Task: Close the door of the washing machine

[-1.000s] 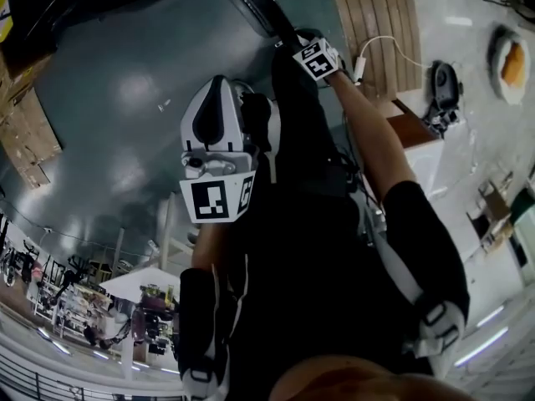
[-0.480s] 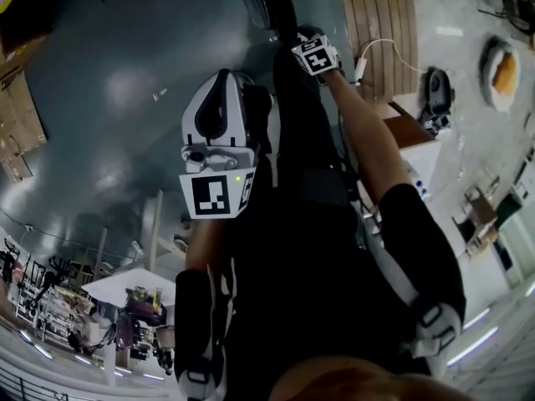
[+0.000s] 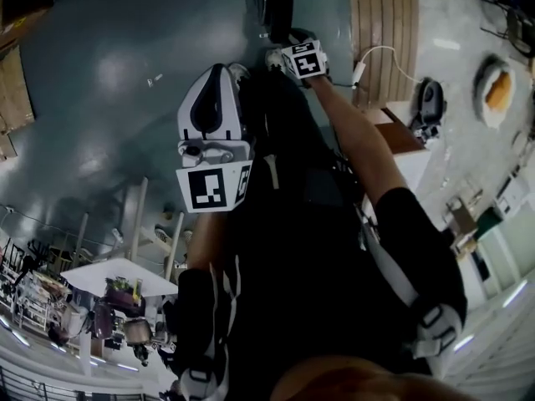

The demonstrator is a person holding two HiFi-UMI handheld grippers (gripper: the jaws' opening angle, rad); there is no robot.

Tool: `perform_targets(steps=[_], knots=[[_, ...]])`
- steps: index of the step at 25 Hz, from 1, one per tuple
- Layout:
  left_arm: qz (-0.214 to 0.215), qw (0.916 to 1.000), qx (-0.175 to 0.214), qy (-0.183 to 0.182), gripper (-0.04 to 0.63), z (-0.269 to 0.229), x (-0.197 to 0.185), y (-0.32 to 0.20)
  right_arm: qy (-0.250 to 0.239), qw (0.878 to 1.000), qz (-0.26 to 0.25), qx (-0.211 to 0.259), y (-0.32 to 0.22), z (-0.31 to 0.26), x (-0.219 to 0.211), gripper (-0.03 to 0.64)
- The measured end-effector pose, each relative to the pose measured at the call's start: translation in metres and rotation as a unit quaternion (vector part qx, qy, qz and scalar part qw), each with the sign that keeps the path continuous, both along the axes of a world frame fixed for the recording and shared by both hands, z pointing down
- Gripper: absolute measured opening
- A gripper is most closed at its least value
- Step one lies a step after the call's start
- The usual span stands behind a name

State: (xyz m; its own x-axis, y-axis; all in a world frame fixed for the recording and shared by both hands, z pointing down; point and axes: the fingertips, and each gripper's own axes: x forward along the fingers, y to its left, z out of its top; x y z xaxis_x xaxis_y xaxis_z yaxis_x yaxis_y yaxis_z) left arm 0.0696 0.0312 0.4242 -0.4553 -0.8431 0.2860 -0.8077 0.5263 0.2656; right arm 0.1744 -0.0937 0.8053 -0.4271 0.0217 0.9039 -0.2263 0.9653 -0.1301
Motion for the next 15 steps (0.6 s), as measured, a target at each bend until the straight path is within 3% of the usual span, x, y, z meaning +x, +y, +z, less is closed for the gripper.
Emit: perform_targets(steps=[15], knots=[[-0.11,0.9933,-0.008,-0.032,0.002,-0.002,-0.036,0.039,0.005,1.0,-0.011,-0.017,0.038,0.005,-0.032,0.097]])
